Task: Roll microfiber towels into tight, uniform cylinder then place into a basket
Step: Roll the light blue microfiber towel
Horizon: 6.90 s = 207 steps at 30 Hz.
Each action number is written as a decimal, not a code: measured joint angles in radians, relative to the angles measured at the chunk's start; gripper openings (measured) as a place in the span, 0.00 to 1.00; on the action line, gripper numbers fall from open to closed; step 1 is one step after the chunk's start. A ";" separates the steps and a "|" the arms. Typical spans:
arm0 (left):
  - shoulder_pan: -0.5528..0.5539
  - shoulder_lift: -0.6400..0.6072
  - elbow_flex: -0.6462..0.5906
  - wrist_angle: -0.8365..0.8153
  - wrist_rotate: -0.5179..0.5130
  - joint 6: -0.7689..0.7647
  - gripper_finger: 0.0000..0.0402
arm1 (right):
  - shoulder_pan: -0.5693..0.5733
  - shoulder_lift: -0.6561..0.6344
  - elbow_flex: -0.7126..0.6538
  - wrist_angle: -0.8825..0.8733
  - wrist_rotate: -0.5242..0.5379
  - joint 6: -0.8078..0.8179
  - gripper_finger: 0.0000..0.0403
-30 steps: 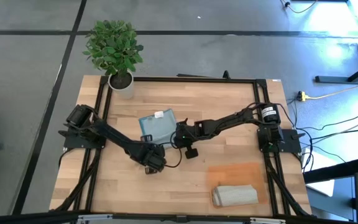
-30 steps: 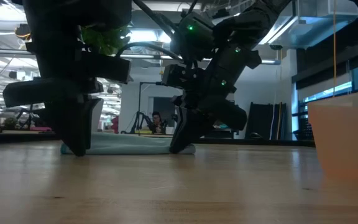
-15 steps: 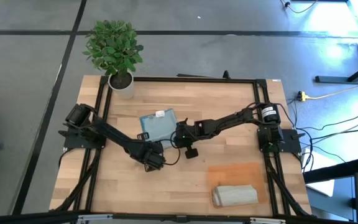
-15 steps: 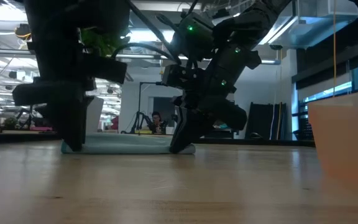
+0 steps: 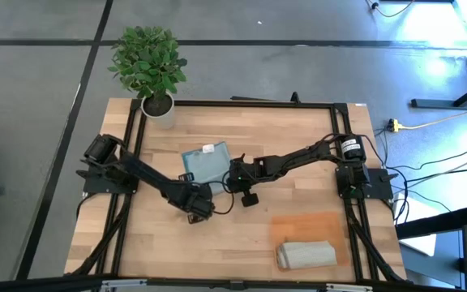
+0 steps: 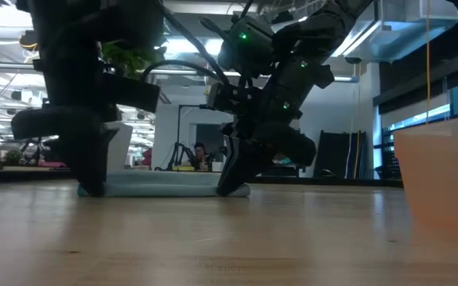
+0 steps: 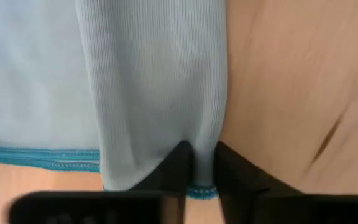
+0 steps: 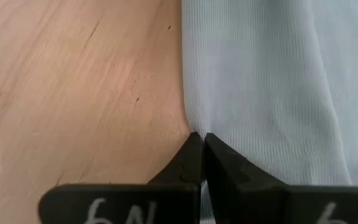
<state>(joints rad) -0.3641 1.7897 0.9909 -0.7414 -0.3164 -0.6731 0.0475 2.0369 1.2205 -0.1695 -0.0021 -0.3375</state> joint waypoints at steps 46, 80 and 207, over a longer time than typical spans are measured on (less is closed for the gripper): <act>0.201 -0.182 0.018 -0.036 0.329 -0.211 0.00 | -0.181 0.009 0.232 -0.414 -0.381 0.495 0.01; 0.370 -0.178 -0.036 -0.012 0.299 -0.155 0.07 | -0.246 0.034 0.230 -0.330 -0.150 0.624 0.22; 0.312 -0.132 -0.109 0.205 0.278 0.205 0.19 | 0.032 -0.097 -0.229 0.208 0.137 0.097 0.04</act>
<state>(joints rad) -0.0525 1.6577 0.8820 -0.5360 -0.0383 -0.4678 0.0792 1.9404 0.9916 0.0384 0.1351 -0.2407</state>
